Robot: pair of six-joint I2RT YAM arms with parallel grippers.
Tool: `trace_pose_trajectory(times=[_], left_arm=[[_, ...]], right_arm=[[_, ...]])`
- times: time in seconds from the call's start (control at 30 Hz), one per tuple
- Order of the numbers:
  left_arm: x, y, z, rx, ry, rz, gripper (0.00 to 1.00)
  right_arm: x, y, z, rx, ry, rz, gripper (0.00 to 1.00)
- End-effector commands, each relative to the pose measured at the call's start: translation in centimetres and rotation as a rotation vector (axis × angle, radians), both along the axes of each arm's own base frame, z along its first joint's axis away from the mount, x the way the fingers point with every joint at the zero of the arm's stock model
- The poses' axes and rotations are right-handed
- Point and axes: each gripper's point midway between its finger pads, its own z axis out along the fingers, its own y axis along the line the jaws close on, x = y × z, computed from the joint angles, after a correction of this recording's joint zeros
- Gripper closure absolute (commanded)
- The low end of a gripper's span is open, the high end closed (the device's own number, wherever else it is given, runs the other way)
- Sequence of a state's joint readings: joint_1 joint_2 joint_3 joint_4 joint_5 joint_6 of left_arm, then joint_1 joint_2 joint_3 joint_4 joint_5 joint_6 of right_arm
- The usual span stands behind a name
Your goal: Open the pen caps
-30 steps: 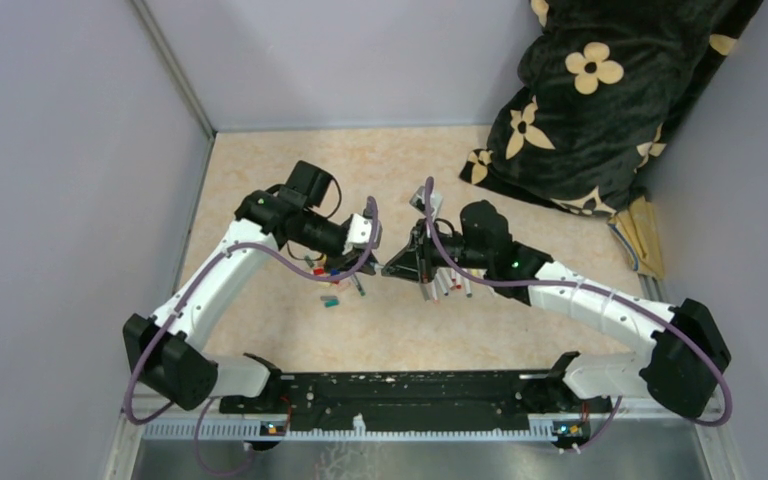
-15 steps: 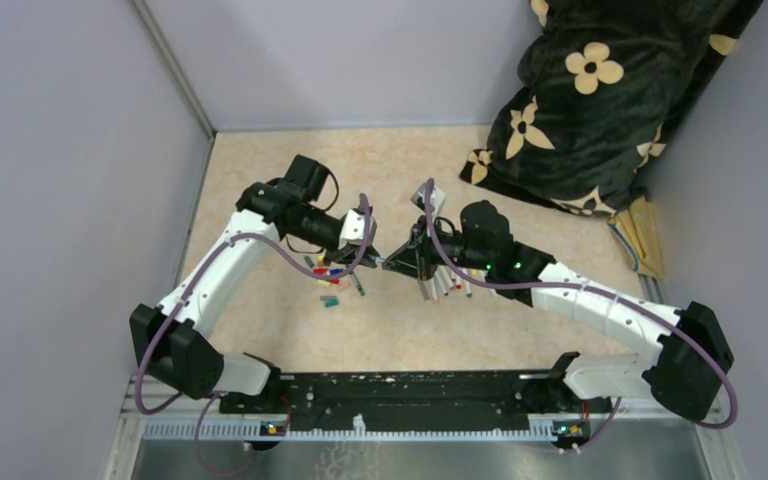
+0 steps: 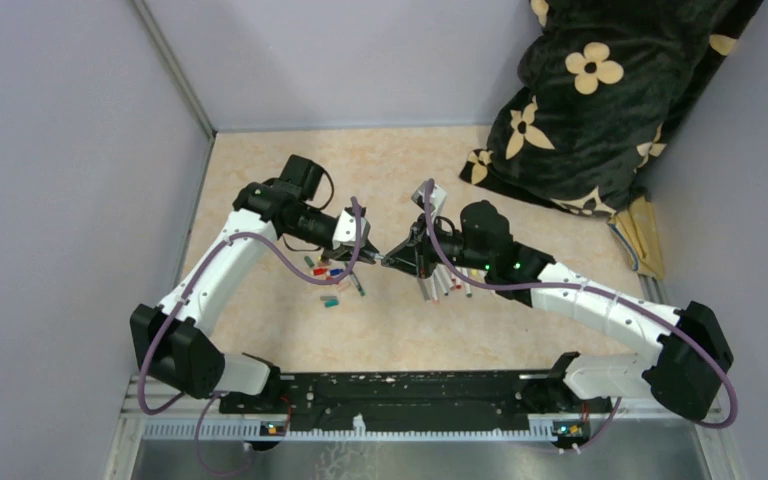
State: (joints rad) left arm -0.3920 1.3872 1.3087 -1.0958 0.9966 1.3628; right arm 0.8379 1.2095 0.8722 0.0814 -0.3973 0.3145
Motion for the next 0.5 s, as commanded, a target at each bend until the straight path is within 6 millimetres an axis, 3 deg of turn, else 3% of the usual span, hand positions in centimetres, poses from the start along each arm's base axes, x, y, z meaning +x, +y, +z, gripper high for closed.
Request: trace_pose_trajectory(times=[0.0,0.3,0.47], left_arm=[[4.9,14.5,-7.1,0.563,-0.04,0.342,1.0],[6.1,18.9,-8.2,0.684,-0.083,0.396,1.0],[7.6,21.4,-7.2,0.697,-0.099,0.443,1.0]], right_arm=[[-3.2,-4.9,-1.0,-0.098,0.08,0.012,1.0],[-3.8,-6.0,-1.9,-0.151,0.091,0.013,1.0],[-4.5,-6.7,-2.3,-0.175,0.104,0.02,1.0]])
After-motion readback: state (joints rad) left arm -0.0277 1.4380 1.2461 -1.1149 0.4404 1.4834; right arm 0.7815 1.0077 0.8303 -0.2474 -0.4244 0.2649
